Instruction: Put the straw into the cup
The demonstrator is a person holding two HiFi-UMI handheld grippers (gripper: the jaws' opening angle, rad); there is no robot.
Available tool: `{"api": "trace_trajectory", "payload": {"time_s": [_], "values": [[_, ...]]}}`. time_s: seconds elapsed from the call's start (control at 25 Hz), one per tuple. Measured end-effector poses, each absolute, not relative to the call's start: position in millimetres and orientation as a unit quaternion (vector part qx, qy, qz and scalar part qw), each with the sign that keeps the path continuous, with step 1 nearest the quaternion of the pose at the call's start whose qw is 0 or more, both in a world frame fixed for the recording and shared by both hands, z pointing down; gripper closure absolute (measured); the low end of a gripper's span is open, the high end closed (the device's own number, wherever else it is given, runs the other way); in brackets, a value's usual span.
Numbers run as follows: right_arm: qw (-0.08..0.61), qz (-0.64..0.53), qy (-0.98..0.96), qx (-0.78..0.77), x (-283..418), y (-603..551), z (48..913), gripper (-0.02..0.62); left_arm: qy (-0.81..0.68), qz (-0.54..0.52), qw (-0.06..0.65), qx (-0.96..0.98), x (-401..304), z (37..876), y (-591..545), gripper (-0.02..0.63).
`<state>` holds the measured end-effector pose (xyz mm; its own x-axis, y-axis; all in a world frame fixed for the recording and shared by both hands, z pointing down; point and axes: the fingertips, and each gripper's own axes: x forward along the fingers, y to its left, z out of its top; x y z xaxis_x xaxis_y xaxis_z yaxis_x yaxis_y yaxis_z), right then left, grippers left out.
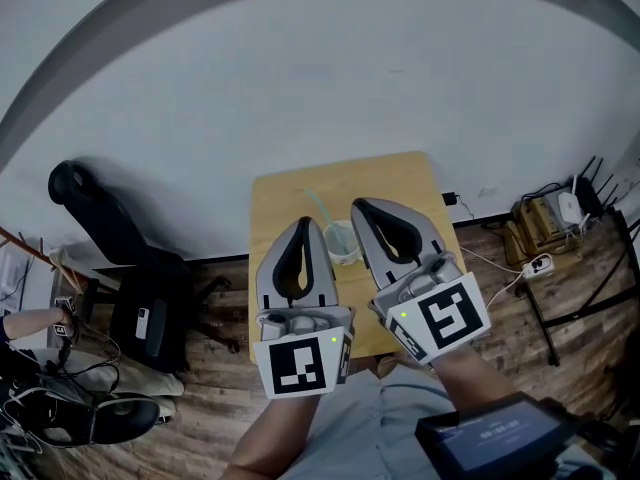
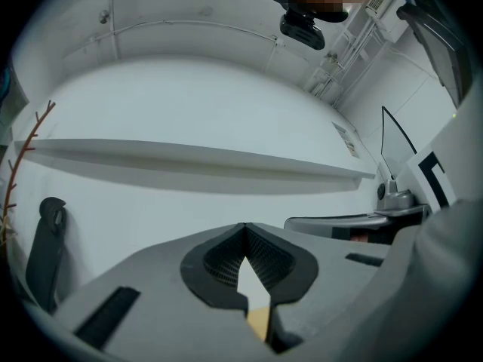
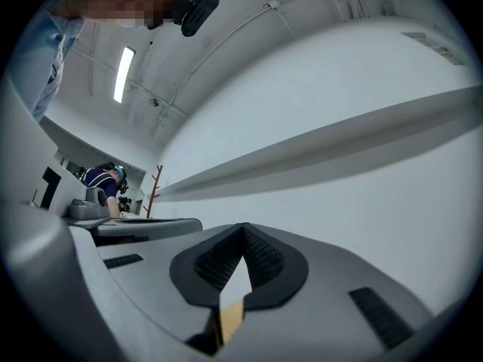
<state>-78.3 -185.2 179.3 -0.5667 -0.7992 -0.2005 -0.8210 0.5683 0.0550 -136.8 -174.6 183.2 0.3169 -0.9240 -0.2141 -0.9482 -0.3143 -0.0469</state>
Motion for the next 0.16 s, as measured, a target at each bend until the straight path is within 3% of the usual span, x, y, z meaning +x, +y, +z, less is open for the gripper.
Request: {"api": "trace_trajectory", "payload": {"time_s": [0.16], "values": [[0.077, 0.070, 0.881, -0.461, -77.8, -183.3, 185.0, 0.597, 0.580, 0.075, 0.081, -0.807, -137.9, 189.0, -172.8, 0.607]]}}
